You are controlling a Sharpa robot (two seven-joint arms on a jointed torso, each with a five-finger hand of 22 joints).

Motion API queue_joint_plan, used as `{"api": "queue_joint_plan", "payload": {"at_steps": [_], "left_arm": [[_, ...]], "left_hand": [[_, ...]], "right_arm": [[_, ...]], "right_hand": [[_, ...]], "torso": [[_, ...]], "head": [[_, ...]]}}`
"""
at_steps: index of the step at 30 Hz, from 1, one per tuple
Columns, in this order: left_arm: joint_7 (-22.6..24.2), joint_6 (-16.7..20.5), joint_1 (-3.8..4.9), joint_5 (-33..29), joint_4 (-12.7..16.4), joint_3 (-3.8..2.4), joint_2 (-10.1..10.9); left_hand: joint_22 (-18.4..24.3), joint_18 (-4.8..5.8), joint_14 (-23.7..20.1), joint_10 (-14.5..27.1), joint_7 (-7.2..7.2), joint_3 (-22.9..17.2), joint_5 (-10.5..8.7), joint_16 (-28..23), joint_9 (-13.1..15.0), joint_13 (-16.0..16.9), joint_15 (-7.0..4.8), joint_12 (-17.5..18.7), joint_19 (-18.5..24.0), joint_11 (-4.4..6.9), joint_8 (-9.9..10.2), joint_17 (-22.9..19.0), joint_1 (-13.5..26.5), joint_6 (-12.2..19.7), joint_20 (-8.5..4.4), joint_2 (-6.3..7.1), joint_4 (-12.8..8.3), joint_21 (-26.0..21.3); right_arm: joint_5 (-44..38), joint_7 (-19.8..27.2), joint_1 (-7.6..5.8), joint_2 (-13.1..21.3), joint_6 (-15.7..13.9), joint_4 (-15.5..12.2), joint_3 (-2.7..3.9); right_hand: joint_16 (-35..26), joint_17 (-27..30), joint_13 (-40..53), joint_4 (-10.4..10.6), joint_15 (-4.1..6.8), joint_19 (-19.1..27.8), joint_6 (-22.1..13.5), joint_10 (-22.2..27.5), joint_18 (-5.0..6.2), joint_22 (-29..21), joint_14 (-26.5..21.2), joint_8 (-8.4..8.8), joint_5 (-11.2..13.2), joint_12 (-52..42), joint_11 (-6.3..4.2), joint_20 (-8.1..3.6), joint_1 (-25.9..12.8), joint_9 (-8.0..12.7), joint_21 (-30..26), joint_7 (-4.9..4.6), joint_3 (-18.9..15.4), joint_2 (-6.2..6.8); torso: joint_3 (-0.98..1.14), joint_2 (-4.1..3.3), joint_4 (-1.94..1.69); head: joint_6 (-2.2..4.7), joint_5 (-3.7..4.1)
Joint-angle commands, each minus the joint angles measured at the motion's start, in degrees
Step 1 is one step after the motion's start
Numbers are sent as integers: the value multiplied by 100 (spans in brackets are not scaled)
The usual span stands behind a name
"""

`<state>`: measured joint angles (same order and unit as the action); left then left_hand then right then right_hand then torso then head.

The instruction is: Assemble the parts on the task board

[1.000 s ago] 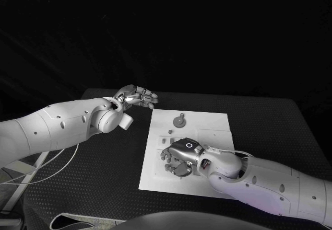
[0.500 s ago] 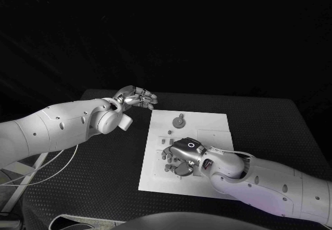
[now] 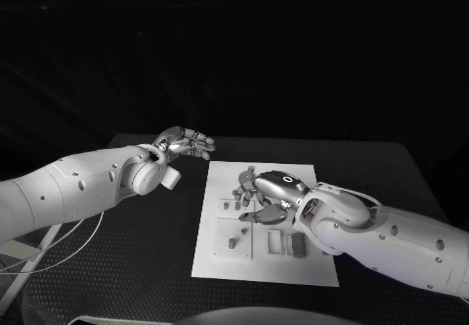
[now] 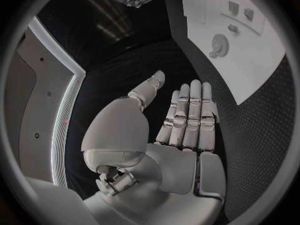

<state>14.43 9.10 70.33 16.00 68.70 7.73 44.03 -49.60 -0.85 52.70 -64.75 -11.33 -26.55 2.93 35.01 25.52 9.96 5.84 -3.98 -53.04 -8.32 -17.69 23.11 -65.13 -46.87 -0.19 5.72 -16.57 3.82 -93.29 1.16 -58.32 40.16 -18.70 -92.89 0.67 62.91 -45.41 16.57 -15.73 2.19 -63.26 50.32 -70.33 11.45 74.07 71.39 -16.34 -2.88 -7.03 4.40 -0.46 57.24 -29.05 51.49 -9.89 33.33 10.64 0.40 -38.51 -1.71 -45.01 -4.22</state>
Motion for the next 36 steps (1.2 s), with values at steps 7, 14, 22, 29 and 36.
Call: {"api": "queue_joint_plan", "payload": {"at_steps": [7, 14, 22, 29, 36], "left_arm": [[65, -119, 5, -37, -140, -1, -107], [74, -123, 5, -34, -197, 0, -123], [62, -132, 5, -43, -201, 3, -118], [53, -151, 4, -44, -203, 6, -120], [52, -173, 1, -44, -199, 7, -138]], "left_hand": [[12, -12, 25, 54, 2, 38, 20, -44, -9, -6, -3, -19, 19, -3, -18, 15, 48, 38, 34, -21, 5, 12], [20, -12, 32, 48, 3, 49, 20, -56, -9, -6, -3, -23, 12, -1, -23, 38, 85, 35, 33, -43, 13, 15], [23, -12, 34, 47, 4, 56, 20, -65, -10, -7, -4, -23, 9, -1, -25, 50, 106, 34, 33, -46, 13, 16], [26, -12, 35, 47, 5, 61, 20, -71, -11, -7, -4, -23, 9, 0, -26, 58, 119, 34, 33, -48, 14, 16], [28, -12, 35, 48, 4, 63, 20, -75, -11, -8, -4, -23, 9, 0, -26, 64, 127, 35, 32, -49, 13, 16]], "right_arm": [[1489, -156, -480, 510, 576, 459, 14], [2258, -1073, -564, 893, 1698, 545, 2], [2589, -1782, -564, 1227, 2585, 204, -232], [2999, -2468, -565, 1406, 2872, -32, -507], [2967, -2662, -564, 1322, 2797, -11, -663]], "right_hand": [[190, -56, 814, -104, 363, -171, 164, -1180, 355, 30, 171, -110, -10, -1066, -394, -83, 12, -65, 86, 297, -327, -266], [1148, -740, 3578, 151, 452, -317, 309, -312, 352, 93, 224, -183, -1, -3776, -498, -200, -178, -250, 197, 397, -739, -516], [1810, -1554, 4701, 776, 582, -404, 685, -155, 355, 164, 506, -367, 15, -5039, -634, -310, -1062, -457, 298, 552, -699, -711], [1921, -1712, 5047, 1052, 624, -400, 769, -170, 355, 186, 535, -382, 10, -5400, -683, -382, -1540, -532, 328, 587, -711, -556], [1970, -1785, 5171, 1239, 619, -374, 774, -177, 355, 197, 553, -351, 9, -5507, -678, -422, -1834, -574, 354, 586, -649, -447]], "torso": [[1, 70, 93], [7, 104, 141], [22, 120, 175], [-1, 122, 174], [-7, 125, 168]], "head": [[115, 132], [119, 182], [101, 224], [71, 256], [52, 311]]}}
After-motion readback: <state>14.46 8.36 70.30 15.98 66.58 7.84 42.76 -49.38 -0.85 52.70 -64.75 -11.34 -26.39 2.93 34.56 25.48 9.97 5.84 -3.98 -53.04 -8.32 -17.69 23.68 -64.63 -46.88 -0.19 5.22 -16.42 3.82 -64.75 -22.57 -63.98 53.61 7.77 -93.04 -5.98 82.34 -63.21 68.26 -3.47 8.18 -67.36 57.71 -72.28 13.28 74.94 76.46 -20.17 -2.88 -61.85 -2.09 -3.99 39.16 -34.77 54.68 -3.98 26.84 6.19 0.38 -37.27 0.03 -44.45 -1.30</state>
